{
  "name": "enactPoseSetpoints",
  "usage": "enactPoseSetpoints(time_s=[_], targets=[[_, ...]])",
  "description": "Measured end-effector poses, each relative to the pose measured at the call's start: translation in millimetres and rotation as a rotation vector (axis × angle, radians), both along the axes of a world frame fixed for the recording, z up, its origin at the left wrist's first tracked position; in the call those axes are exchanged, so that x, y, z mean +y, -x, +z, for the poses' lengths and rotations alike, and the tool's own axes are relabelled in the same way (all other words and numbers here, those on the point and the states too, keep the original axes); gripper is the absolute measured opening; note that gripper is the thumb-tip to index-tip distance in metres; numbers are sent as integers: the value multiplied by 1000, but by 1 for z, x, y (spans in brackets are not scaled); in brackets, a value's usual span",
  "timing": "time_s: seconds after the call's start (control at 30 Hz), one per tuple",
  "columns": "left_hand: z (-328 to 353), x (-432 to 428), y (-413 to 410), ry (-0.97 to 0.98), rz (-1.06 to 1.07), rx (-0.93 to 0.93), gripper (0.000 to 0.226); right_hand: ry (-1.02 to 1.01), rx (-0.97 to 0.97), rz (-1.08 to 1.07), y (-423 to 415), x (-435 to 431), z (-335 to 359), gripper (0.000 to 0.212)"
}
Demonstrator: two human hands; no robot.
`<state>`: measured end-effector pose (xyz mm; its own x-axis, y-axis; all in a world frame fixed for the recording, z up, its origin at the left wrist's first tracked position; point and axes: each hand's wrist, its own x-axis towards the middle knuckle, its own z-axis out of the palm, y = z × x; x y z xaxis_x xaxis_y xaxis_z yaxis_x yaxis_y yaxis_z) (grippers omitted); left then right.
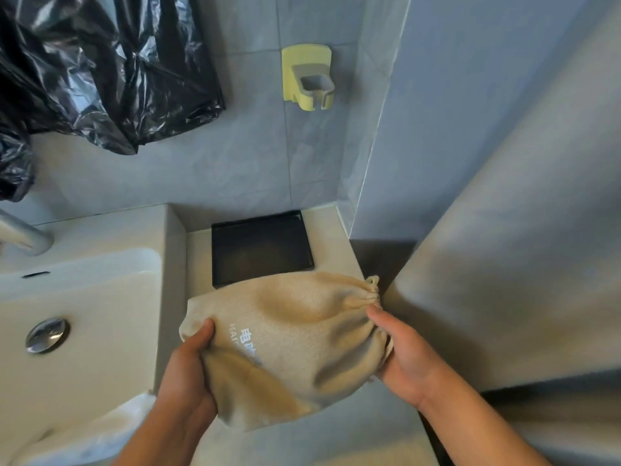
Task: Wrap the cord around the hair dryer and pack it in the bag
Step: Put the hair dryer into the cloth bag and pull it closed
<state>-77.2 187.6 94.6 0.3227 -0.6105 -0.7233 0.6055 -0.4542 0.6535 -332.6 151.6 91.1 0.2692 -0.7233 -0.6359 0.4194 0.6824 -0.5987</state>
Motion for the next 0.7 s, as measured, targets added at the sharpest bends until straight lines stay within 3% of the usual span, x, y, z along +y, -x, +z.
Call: enactPoseSetpoints(time_s=[0.1, 0.3, 0.5, 0.7], targets=[[-15, -44, -5, -14, -14, 41, 23, 30, 47, 13, -7, -45, -12, 32], [-56, -139, -35, -25, 11, 48, 22, 58, 105, -2, -34, -135, -59, 49], [-94, -210, -70, -71, 11, 23, 38, 42, 61, 15, -68, -203, -88, 45], [-121, -252, -83, -161, -15, 10, 30, -31, 99, -7, -90, -241, -121, 41]])
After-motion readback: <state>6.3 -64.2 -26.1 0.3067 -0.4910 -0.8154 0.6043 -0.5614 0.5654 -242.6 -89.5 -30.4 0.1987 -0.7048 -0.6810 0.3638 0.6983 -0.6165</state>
